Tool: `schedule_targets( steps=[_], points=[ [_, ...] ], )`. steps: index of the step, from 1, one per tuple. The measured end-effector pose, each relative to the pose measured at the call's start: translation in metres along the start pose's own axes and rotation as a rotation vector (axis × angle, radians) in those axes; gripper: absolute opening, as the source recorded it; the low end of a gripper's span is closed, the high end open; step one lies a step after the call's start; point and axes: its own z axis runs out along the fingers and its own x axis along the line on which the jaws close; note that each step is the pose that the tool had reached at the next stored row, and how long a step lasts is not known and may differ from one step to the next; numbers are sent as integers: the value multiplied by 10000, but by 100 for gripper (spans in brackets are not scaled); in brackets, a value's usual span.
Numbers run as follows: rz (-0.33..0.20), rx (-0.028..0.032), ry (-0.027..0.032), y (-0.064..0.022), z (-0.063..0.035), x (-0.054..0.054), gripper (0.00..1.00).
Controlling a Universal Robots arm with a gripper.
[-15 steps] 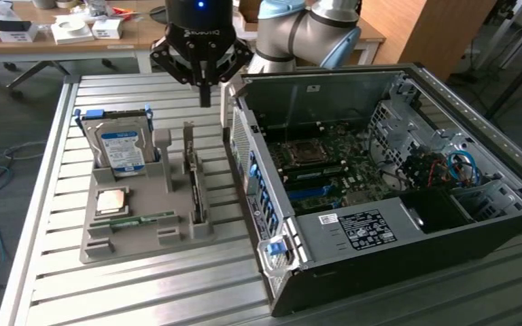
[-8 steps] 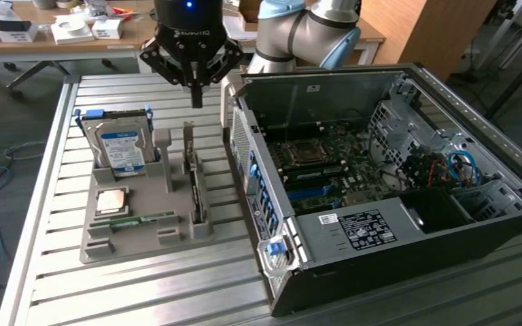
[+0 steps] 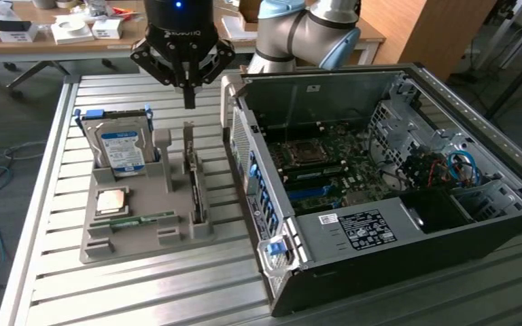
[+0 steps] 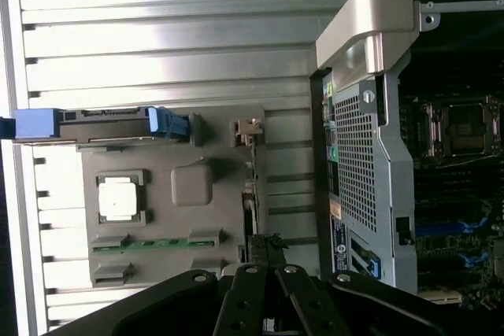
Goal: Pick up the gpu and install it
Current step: 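Reach for the gpu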
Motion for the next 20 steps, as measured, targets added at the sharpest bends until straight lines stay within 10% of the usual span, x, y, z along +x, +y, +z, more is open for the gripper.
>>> schedule_targets(
  steps=[20],
  points=[
    [24,0,-2,-18,-4,206,11]
  ],
)
